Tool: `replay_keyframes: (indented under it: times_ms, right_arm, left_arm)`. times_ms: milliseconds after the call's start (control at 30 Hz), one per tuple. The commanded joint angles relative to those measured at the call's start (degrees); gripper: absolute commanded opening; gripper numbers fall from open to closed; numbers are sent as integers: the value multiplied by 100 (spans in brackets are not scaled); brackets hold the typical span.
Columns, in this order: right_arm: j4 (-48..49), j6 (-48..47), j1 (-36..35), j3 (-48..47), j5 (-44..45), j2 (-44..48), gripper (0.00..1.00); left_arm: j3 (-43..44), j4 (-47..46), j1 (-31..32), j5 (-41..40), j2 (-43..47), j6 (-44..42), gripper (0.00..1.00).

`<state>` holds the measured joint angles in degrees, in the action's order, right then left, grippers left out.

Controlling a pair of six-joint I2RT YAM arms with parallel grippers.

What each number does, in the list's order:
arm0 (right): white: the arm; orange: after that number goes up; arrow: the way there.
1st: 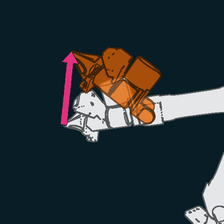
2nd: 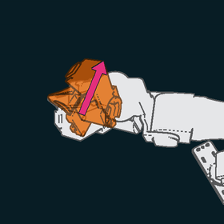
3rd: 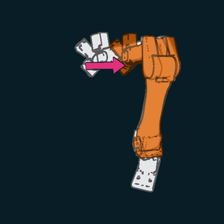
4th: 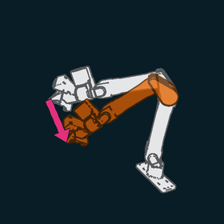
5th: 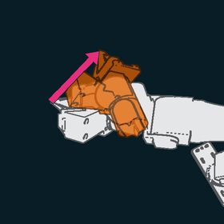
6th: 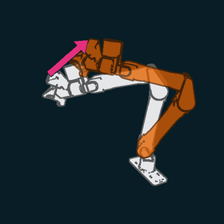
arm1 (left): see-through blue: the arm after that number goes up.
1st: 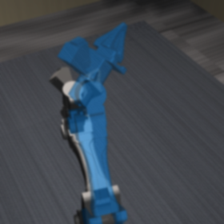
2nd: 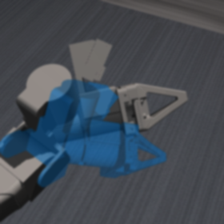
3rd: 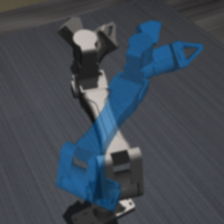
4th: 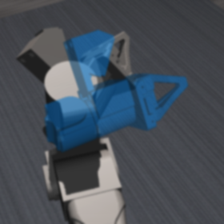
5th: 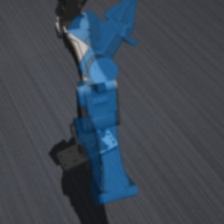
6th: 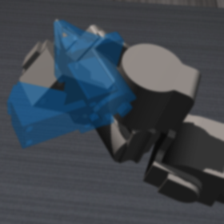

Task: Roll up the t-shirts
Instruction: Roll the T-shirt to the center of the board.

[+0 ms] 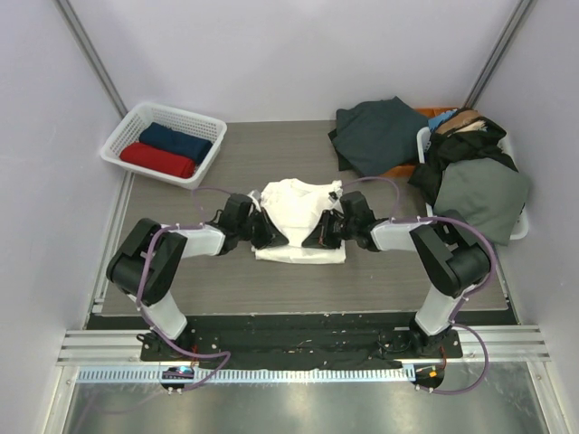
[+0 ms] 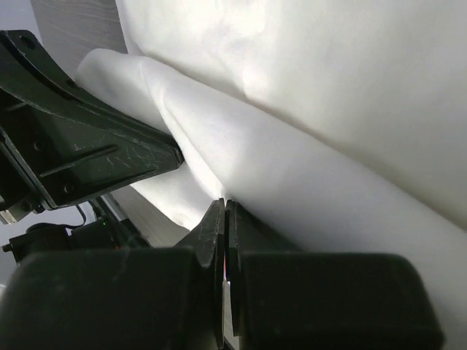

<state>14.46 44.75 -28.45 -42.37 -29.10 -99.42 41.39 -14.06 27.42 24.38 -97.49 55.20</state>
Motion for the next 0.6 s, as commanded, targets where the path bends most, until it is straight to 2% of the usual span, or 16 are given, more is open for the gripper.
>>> replay_keyframes:
  times_ms: [0, 167, 367, 467, 567]
  right_arm:
    - [-488, -590, 348, 140, 476, 132, 1]
    - [-751, -941, 1067, 597, 353, 528, 1]
    - [-1217, -1276, 1394, 756, 493, 1064, 1]
    - [-1410, -1372, 1395, 660, 572, 1240, 1]
    - [-1955, -1521, 1394, 502, 835, 1556, 2]
  left_arm:
    - [-227, 465, -35, -838, 186, -465, 0]
    - [-780, 379, -315, -953, 503, -642, 0]
    - [-1036, 290, -755, -751, 898, -914, 0]
    - [-931, 606, -808, -820, 1205, -1159, 0]
    - [-781, 1142, -808, -1128, 1776, -1405, 6]
